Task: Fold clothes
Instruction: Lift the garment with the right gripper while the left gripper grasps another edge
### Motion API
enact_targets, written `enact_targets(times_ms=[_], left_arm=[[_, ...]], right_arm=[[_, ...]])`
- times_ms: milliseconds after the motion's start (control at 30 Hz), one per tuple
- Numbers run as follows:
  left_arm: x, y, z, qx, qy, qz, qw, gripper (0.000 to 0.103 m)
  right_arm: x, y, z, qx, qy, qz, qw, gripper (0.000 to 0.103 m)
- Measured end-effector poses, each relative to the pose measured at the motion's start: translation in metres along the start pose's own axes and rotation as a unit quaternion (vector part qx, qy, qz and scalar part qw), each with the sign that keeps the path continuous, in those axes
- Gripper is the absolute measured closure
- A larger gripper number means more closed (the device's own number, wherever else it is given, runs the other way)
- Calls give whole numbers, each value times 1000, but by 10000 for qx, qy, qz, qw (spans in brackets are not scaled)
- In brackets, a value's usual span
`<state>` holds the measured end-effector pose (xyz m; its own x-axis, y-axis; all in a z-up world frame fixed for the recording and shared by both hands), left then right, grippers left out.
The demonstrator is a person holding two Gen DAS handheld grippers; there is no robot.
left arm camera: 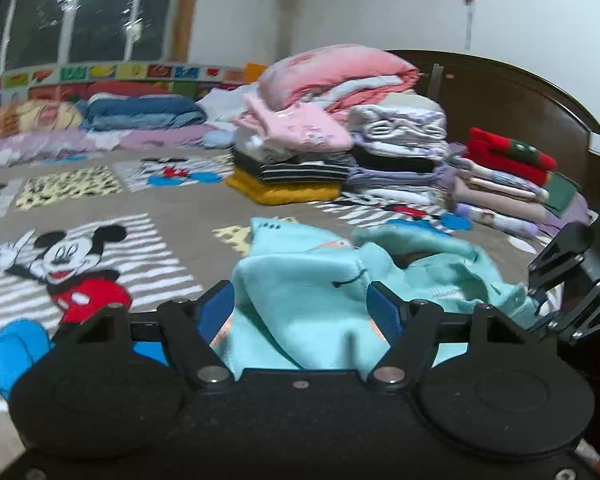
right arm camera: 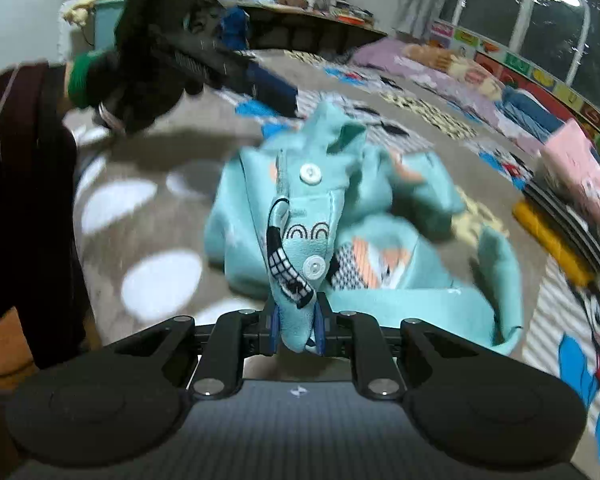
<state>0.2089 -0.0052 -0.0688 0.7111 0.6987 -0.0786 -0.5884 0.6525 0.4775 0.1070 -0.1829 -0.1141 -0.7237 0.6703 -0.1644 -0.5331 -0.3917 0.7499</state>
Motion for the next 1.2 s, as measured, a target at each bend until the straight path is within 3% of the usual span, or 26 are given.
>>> enact_targets(times_ms=[267, 467, 700, 833, 1133, 1200], left_arm=[[-48, 17, 8, -74, -1076, -143, 9941, 30], [-55, 0, 17, 611, -1886, -252, 9798, 30], [-59, -18, 27, 1427, -2784, -388, 9490, 30], [-55, -36, 22, 1955, -2966, -564, 9331, 30], [-45, -73, 5, 3113, -3265, -839, 8885, 30], [-46, -78, -3, 3300, -3337, -779, 8796, 38]], right_arm=[[4, -2, -23, 0, -284, -512, 9983, 84], [1, 11, -21, -142, -300, -938, 9950, 70], [-6, 40, -6, -507, -371, -1029, 9927, 53], [-5, 38, 2, -610, -291, -1086, 9918, 53], [4, 9, 2, -277, -338, -911, 9949, 51], [11, 4, 0, -172, -226, -917, 9954, 48]])
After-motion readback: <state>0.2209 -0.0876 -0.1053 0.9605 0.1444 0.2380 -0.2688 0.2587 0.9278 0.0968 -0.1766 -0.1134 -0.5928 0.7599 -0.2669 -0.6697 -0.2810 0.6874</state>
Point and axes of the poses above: each gripper's, at about its wrist camera, not at the fingertips, and y roughly against the way its jaws point, x to its left, z to its top, the point moved 10 cm from there along -y, roughly the way its jaws point, and after that the axes turned 7 degrees about x, right-handed, at the moved point
